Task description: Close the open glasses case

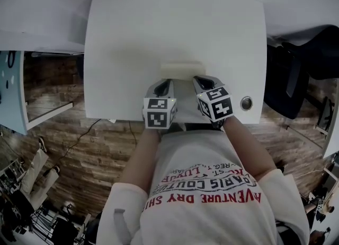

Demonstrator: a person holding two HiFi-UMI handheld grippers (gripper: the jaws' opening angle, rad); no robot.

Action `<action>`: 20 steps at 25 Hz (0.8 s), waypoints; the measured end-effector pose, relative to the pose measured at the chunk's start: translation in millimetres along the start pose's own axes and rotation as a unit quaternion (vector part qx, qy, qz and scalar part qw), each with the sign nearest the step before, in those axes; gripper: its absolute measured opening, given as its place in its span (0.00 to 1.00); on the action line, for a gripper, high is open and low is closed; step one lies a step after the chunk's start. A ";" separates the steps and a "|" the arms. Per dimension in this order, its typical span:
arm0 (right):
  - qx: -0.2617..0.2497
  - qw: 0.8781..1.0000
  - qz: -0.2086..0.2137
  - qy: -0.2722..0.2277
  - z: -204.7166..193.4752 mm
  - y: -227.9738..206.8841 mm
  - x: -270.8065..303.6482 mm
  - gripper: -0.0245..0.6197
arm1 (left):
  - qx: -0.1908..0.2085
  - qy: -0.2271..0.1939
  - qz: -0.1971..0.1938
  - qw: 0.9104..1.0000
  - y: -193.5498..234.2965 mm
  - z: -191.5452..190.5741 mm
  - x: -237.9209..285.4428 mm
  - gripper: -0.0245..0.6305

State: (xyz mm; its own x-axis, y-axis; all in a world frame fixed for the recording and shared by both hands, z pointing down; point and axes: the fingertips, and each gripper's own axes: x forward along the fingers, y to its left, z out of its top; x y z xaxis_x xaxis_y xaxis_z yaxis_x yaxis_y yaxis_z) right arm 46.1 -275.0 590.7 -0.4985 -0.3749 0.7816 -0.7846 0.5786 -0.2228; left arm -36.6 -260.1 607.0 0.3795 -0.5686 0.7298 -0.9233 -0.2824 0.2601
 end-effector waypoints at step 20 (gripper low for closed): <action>0.034 0.998 0.028 -0.044 7.5 9.2 -8.6 0.06 | 0.014 -0.006 -0.006 1.000 -2.3 3.6 -17.0 0.03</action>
State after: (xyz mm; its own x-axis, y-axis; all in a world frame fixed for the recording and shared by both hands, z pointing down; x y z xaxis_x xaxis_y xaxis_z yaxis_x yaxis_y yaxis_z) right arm 40.4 -272.0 577.6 -0.5698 -0.4081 0.7133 -0.7768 0.5506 -0.3055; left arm -40.7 -252.6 591.7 0.3915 -0.5736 0.7195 -0.9167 -0.3108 0.2510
